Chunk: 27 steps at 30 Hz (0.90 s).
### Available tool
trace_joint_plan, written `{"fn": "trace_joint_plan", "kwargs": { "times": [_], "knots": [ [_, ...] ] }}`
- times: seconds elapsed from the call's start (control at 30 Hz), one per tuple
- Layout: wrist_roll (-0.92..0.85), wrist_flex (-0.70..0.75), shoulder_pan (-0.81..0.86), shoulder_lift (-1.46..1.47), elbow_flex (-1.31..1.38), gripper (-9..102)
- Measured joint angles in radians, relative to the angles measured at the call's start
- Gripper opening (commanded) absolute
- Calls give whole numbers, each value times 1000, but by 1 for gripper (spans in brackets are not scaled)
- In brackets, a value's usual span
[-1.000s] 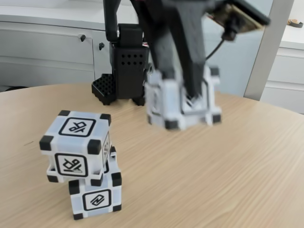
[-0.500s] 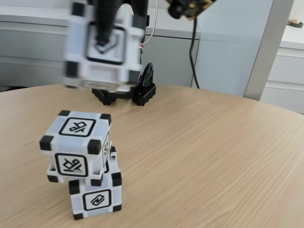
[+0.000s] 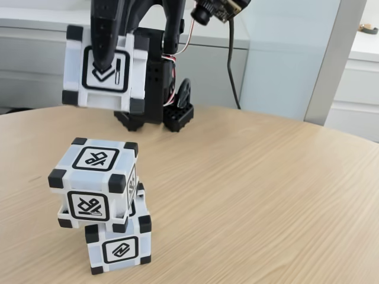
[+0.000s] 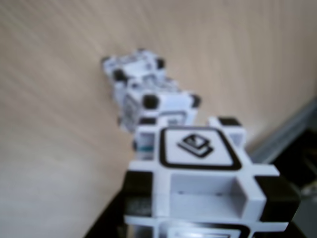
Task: Stack cubes from left to right.
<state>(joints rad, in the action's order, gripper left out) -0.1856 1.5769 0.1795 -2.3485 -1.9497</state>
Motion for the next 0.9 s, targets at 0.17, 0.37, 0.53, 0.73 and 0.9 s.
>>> {"fn": "trace_joint_plan", "kwargs": {
  "times": [0.17, 0.37, 0.53, 0.73, 0.9],
  "knots": [
    [12, 6, 6, 124, 126, 0],
    [21, 9, 8, 242, 232, 0],
    [34, 83, 8, 282, 239, 0],
    [58, 133, 6, 353, 241, 0],
    [58, 133, 8, 373, 241, 0]
  ]
}}
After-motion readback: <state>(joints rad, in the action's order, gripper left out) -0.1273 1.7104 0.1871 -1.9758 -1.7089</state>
